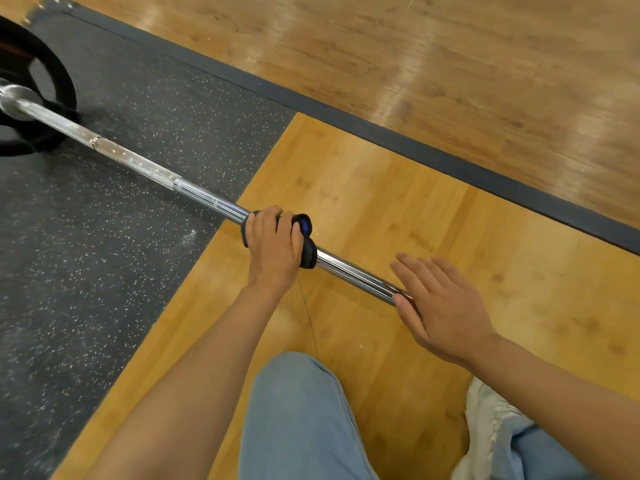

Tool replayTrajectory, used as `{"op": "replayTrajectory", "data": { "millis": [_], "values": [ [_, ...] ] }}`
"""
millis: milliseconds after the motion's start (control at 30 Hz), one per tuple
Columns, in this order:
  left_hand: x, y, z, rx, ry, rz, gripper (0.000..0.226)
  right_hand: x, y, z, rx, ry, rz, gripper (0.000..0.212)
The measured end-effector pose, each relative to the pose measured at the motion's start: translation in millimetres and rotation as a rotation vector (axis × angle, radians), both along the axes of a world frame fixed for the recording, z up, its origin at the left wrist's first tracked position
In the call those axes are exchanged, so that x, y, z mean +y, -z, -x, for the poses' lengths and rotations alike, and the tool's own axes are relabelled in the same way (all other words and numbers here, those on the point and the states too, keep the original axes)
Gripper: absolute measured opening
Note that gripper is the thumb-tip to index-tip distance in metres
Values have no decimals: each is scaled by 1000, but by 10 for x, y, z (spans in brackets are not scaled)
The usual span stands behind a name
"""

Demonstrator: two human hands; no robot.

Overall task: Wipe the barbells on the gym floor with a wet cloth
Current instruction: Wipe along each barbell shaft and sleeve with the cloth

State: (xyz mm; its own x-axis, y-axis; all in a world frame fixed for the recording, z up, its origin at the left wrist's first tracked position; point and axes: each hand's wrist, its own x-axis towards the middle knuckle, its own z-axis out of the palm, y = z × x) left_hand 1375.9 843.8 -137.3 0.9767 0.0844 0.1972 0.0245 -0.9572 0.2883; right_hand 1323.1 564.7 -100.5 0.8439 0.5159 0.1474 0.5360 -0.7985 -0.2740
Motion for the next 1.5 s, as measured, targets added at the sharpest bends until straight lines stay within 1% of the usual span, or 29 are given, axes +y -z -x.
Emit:
{"op": "replayTrajectory", "data": {
  "millis": [67,200,367,467,567,667,733,833,900,933,967,1033,1100,1200,1367,1500],
  "values": [
    [22,29,-9,-19,-5,-17,46,389,-16,-195,8,-7,-59,52],
    [105,77,-26,-76,-49,-4,40,1078,115,-538,37,-34,-37,51],
    [415,52,-181,-116,-154,13,38,1514,260,-703,116,-33,5,56],
    [702,23,-333,-91,-194,25,39,1508,319,-681,114,-36,1,58],
    [934,26,-507,-54,-294,37,43,1513,330,-672,92,-68,18,61],
    [942,-1,-582,7,-365,92,45,1539,350,-697,66,-86,24,54],
    [773,-31,-470,28,-314,111,42,1528,359,-699,68,-90,28,54],
    [393,-55,-175,47,-137,132,51,1518,357,-710,73,-96,38,55],
    [418,-62,-168,42,-76,129,51,1511,360,-705,72,-94,35,54],
    [522,-61,-231,44,-83,107,51,1505,367,-702,66,-93,33,54],
    [664,-58,-324,49,-120,84,51,1496,368,-702,63,-90,29,53],
    [1019,-47,-558,62,-271,40,50,1493,368,-710,58,-83,17,53],
    [1280,-55,-737,121,-387,23,48,1493,377,-712,51,-91,5,52],
    [1156,-74,-742,106,-423,71,48,1488,379,-742,45,-107,-10,50],
    [469,-92,-299,98,-235,140,56,1480,383,-757,37,-108,-16,49],
    [667,-76,-383,109,-181,74,56,1478,384,-761,52,-92,-15,50]
  ]
}}
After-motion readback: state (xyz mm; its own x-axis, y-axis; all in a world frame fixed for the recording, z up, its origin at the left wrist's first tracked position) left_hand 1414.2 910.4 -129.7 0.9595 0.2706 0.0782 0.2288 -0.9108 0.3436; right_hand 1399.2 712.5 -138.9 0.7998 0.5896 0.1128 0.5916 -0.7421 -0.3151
